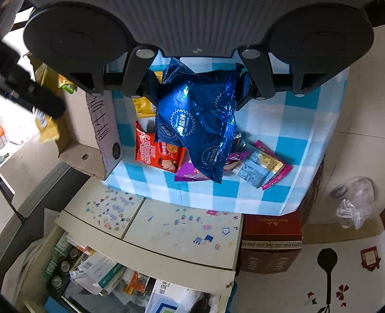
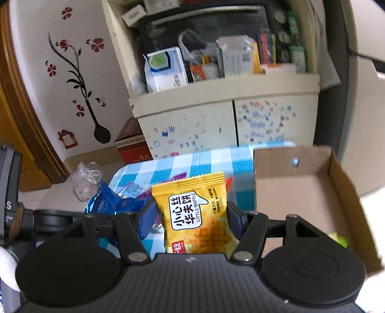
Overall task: Organize snacks
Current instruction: 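Carry the blue foil and waffle packets into the cardboard box and open both grippers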
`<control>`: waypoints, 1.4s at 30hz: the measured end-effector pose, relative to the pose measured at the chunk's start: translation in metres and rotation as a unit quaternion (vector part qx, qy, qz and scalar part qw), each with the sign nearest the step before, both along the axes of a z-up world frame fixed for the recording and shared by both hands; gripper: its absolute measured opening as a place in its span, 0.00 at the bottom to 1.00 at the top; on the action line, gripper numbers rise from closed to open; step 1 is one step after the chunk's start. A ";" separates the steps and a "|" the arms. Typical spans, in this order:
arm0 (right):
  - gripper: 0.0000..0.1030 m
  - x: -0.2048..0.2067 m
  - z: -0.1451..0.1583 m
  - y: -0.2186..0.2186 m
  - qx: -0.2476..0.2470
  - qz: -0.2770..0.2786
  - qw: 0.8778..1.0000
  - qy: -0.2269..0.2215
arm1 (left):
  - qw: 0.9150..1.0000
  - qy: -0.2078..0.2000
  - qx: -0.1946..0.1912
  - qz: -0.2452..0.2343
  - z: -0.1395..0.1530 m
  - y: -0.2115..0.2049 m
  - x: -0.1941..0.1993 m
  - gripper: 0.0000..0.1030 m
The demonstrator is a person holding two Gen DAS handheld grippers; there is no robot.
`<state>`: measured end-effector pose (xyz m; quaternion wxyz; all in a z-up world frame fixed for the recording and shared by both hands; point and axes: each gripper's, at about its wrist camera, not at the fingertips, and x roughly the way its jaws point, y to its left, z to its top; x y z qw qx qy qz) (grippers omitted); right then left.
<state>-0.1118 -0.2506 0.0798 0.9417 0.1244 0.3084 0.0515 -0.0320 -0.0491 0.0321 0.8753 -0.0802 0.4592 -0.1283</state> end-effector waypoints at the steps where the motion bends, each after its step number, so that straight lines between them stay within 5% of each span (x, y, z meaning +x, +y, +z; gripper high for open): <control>1: 0.61 0.001 0.002 -0.004 -0.002 -0.001 1.000 -0.005 | 1.000 -0.001 -0.002 0.000 0.001 -0.001 0.000 0.64; 13: 0.61 -0.004 -0.001 -0.063 0.062 -0.099 0.993 -0.015 | 0.999 -0.026 0.001 -0.023 0.004 -0.030 -0.005 0.64; 23: 0.61 -0.021 0.007 -0.121 0.136 -0.187 0.972 -0.046 | 0.997 -0.049 -0.020 -0.056 0.008 -0.048 -0.012 0.64; 42: 0.61 -0.023 -0.015 -0.160 0.209 -0.257 0.943 -0.020 | 0.992 -0.014 -0.064 -0.106 -0.004 -0.133 -0.011 0.64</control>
